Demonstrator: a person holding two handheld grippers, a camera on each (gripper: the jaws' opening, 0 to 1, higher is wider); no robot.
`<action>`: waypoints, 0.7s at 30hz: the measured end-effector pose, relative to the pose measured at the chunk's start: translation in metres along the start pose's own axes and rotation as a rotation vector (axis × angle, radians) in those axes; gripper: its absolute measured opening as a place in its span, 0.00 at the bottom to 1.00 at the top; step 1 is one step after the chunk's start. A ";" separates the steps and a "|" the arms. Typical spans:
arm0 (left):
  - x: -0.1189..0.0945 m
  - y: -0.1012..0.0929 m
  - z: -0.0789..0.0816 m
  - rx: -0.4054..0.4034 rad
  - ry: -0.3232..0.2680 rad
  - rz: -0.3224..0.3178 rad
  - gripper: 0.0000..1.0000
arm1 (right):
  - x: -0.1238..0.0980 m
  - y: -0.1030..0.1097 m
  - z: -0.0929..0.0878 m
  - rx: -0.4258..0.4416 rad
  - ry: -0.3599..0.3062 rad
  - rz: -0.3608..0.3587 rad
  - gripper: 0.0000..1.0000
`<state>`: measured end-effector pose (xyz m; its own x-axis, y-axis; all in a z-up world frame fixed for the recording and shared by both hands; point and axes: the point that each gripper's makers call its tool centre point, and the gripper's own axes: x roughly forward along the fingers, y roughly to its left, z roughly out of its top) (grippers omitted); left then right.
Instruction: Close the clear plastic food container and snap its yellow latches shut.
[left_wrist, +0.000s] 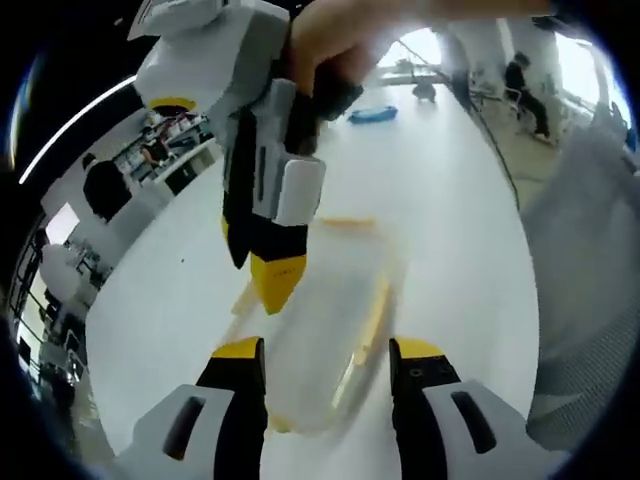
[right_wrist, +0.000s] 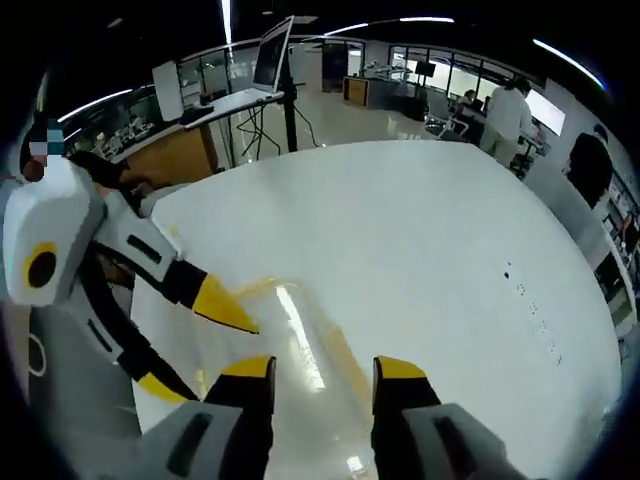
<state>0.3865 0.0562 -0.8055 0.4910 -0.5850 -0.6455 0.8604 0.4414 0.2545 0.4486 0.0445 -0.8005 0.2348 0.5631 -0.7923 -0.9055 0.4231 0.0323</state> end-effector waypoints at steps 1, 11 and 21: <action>-0.001 0.001 -0.001 -0.011 -0.001 0.004 0.48 | -0.002 0.004 0.001 0.051 -0.027 0.011 0.37; -0.010 0.014 0.002 -0.086 -0.030 0.069 0.51 | -0.020 0.027 0.002 0.146 -0.105 0.047 0.41; -0.018 0.023 -0.005 -0.211 -0.058 0.089 0.55 | -0.038 0.030 -0.008 0.178 -0.192 -0.016 0.54</action>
<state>0.3968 0.0800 -0.7915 0.5758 -0.5732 -0.5830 0.7690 0.6219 0.1480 0.4099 0.0296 -0.7741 0.3269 0.6722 -0.6642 -0.8284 0.5421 0.1410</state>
